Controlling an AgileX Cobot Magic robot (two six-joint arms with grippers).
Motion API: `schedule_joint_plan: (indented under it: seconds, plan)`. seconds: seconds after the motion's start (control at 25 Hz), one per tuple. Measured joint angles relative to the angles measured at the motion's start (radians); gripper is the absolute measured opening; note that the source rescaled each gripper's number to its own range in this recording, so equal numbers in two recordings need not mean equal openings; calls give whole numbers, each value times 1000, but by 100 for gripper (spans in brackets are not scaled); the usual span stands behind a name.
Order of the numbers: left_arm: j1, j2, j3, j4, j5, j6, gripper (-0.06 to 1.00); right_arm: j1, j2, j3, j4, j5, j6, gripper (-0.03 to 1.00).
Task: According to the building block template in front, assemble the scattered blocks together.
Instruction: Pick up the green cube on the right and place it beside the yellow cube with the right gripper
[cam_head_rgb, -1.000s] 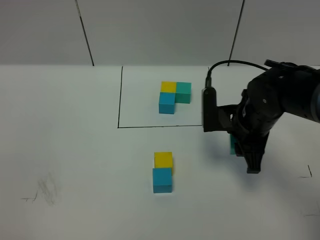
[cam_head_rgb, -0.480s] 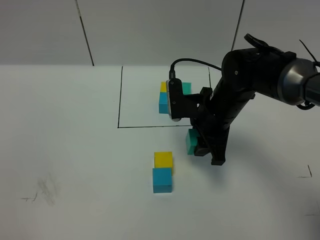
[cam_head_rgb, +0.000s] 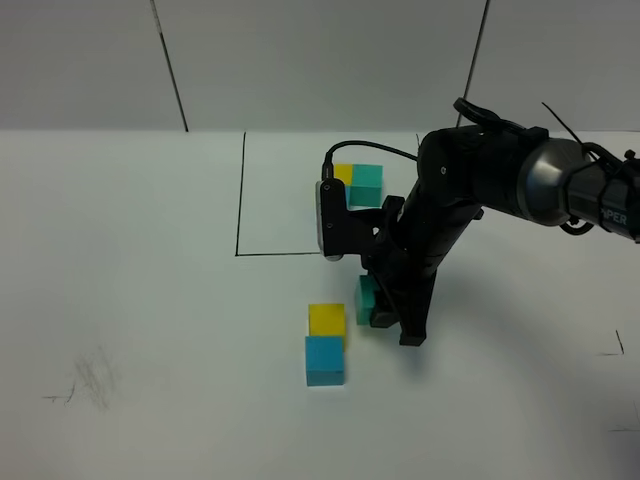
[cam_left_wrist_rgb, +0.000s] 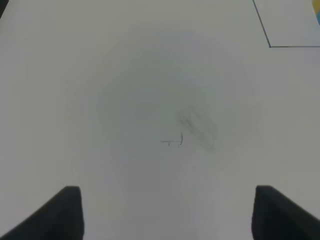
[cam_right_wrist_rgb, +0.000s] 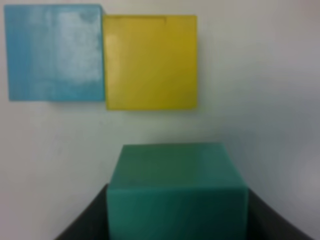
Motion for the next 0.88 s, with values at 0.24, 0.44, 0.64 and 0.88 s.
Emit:
schedule_joint_plan:
  seconds: [0.24,0.44,0.64,0.88]
  plan:
    - [0,0,0,0,0,0,52,0,7,0,-40,-10,48,2]
    - [0,0,0,0,0,0,52,0,14,0,-46,-10,66,2]
    - [0,0,0,0,0,1,52,2,37,0,-46,-7,77,2]
    - [0,0,0,0,0,1,52,18,61,0,-42,-13,79,2]
